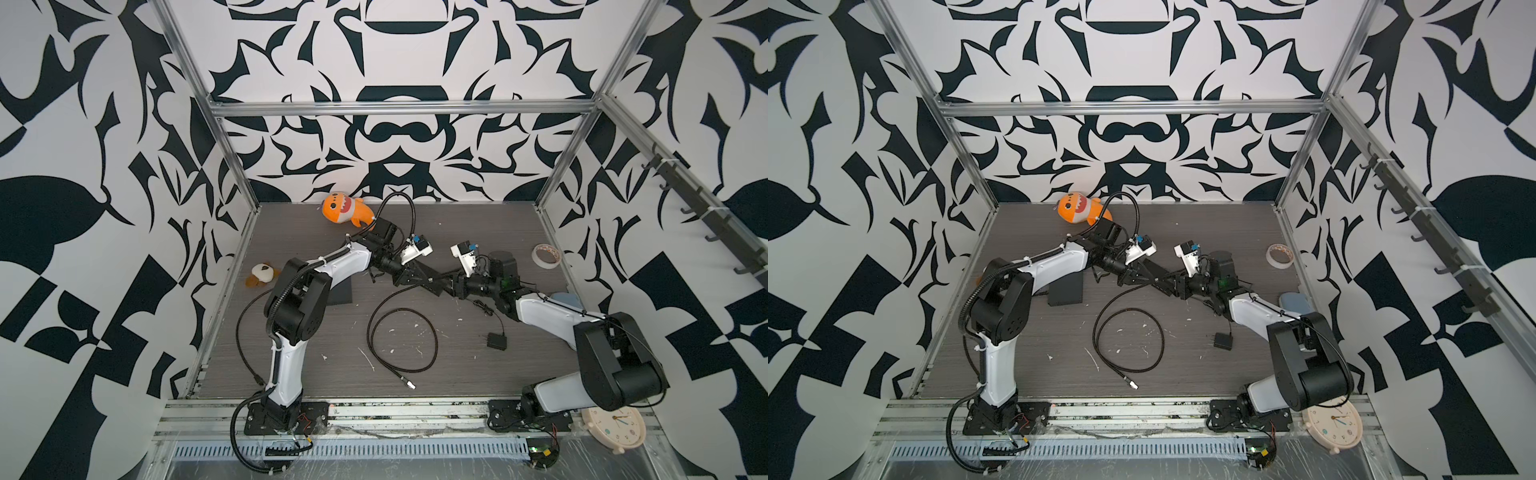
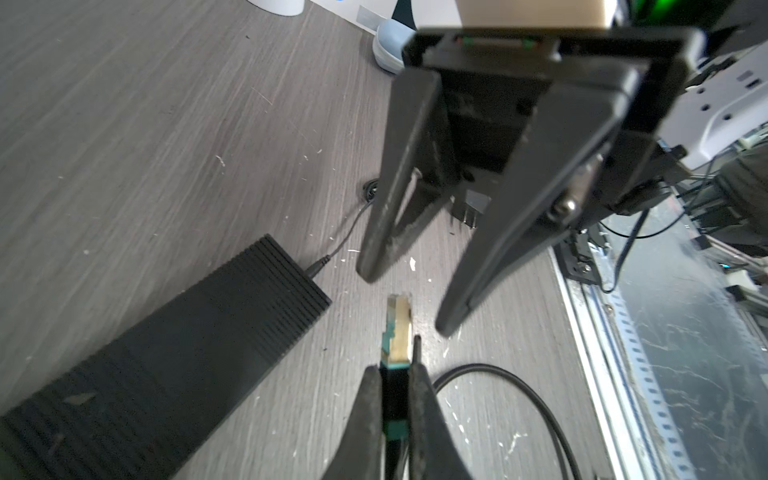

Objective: Insert the plug into the switch port

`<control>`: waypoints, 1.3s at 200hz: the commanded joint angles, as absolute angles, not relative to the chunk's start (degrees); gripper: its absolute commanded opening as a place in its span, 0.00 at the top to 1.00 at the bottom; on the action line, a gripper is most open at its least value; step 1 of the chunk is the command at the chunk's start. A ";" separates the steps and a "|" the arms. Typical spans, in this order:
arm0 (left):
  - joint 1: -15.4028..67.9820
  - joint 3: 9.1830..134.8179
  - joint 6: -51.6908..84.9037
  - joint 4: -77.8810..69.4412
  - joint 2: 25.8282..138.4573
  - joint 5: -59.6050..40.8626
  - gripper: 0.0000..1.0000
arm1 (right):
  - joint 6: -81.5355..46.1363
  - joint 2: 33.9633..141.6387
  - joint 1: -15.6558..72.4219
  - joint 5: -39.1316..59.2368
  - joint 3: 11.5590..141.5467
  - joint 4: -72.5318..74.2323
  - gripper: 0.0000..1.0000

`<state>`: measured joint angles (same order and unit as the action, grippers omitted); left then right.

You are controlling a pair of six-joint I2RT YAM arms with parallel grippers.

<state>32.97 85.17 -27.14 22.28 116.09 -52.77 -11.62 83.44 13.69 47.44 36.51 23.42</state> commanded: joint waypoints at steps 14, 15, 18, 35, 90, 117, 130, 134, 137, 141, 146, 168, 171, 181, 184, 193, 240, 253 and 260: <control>32.52 86.67 -28.48 25.39 117.25 -57.05 1.00 | -11.31 88.93 13.01 55.74 40.41 30.55 0.64; 32.52 86.66 -28.52 25.39 117.25 -57.09 1.00 | -11.41 89.07 13.01 55.91 40.42 30.74 0.64; 32.52 86.62 -28.54 25.40 117.25 -57.04 1.00 | -11.74 89.40 13.01 56.36 40.43 31.34 0.64; 32.37 86.48 -28.56 25.38 117.07 -57.03 1.00 | -12.30 90.36 13.06 58.61 40.43 32.41 0.65; 32.30 87.34 -28.77 25.83 117.54 -58.34 1.00 | -15.21 92.49 13.10 60.95 40.21 36.00 0.75; 32.08 87.52 -28.87 26.18 117.46 -58.80 1.00 | -16.69 93.21 13.10 61.94 40.43 37.11 0.91; 31.92 87.53 -28.51 25.84 117.46 -58.94 1.00 | -17.49 93.21 13.10 62.55 40.30 37.52 0.98; 31.84 87.47 -28.29 25.57 117.50 -58.82 0.99 | -17.57 93.13 13.13 62.51 40.19 37.53 1.00; 31.78 87.46 -27.99 25.36 117.53 -58.80 0.99 | -17.81 93.02 13.09 62.31 40.08 37.53 1.00; 31.68 87.41 -27.63 25.05 117.60 -58.66 0.99 | -17.97 92.89 13.10 62.03 40.00 37.31 1.00; 31.48 87.41 -27.03 24.50 117.60 -58.49 0.97 | -18.03 92.61 13.10 61.58 39.91 36.73 1.00; 30.86 86.46 -24.22 21.39 117.34 -56.08 0.80 | -18.49 91.27 13.10 58.18 40.07 31.73 1.00; 30.85 86.24 -23.85 20.89 117.29 -55.46 0.77 | -18.77 91.13 13.05 57.35 40.14 30.95 1.00; 30.85 85.43 -22.70 19.16 116.86 -53.15 0.72 | -19.78 90.78 13.10 55.50 40.74 27.64 1.00; 30.85 85.21 -22.62 18.82 116.74 -52.84 0.71 | -20.05 90.72 13.12 55.06 41.04 26.48 1.00; 30.85 84.44 -22.23 17.92 116.18 -51.06 0.68 | -20.85 90.81 13.10 53.33 42.22 21.98 1.00; 32.65 76.41 -21.24 8.05 112.42 -41.47 0.58 | -29.68 93.13 13.01 48.87 45.58 12.15 1.00; 33.68 75.51 -22.41 7.53 112.23 -38.39 0.57 | -32.22 93.61 13.01 48.62 46.40 10.97 1.00; 34.23 75.13 -22.90 7.17 112.36 -36.77 0.56 | -33.29 93.78 13.03 48.79 46.84 10.26 1.00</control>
<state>32.16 76.75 -21.26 11.27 114.80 -43.57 -26.55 93.41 12.88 49.87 43.97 14.33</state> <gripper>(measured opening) 0.432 0.053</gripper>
